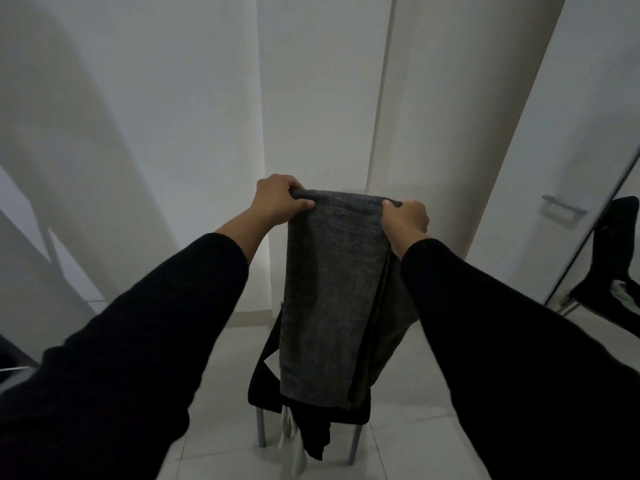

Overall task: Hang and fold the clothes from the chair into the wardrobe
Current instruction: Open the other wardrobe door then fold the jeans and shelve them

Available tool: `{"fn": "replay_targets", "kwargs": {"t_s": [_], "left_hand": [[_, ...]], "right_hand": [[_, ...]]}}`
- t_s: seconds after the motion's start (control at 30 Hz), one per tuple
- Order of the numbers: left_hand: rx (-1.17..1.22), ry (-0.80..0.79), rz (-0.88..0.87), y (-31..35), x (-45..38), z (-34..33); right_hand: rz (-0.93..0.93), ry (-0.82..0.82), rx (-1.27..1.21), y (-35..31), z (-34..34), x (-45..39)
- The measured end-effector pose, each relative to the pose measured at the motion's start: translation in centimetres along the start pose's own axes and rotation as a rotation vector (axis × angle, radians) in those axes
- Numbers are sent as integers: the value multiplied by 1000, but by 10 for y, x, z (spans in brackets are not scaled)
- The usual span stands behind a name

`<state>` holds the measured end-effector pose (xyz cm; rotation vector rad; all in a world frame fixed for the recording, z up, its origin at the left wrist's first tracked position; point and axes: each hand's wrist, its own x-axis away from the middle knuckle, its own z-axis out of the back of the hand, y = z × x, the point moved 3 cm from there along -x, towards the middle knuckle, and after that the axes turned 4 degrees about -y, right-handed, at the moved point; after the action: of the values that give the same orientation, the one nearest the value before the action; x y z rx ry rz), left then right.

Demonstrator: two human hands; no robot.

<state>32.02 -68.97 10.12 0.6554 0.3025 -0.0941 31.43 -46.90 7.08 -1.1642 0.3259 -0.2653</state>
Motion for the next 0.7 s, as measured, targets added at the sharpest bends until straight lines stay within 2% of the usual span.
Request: {"fn": "replay_targets", "kwargs": {"t_s": [0.13, 0.4, 0.57, 0.7], "left_hand": [[-114, -9, 61, -15, -14, -18], [-162, -19, 168, -63, -77, -86], [-197, -112, 275, -115, -143, -160], [-231, -154, 357, -162, -201, -224]], "right_hand": [[-27, -43, 33, 13, -20, -17], [-152, -119, 95, 65, -77, -96], [-245, -186, 90, 129, -137, -169], [-233, -201, 140, 173, -179, -236]]}}
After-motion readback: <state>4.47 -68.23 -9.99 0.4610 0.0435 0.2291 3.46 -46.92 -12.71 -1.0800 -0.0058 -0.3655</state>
